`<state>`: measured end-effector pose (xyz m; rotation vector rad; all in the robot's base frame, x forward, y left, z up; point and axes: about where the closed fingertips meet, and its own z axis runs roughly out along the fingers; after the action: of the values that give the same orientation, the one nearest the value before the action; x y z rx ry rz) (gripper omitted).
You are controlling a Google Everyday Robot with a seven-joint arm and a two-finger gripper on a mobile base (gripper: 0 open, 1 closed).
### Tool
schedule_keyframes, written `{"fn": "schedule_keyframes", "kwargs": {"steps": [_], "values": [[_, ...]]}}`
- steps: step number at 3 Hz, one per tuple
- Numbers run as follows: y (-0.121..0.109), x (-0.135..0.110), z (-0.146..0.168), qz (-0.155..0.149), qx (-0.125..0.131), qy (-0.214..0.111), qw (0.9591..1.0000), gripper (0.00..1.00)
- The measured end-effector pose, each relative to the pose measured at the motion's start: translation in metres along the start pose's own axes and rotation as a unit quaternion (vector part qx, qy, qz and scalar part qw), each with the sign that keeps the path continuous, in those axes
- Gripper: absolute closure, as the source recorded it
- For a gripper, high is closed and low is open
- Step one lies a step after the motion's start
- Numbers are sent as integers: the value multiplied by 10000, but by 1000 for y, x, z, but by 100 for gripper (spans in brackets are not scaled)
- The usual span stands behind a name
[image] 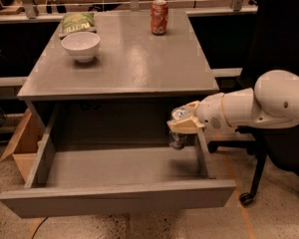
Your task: Pick redbull can from top drawer and place on counter
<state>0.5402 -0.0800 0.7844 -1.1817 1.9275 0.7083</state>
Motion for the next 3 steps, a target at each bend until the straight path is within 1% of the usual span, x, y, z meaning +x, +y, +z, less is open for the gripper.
{"fn": "schedule_keyframes", "kwargs": {"steps": [1,2,3], "values": [[-18,-50,-26,-584,301,176,9977,100],[-28,-82,-38,-975,483,285,9937,100],[-42,-110,-50,-1168,545,329,9911,100]]}}
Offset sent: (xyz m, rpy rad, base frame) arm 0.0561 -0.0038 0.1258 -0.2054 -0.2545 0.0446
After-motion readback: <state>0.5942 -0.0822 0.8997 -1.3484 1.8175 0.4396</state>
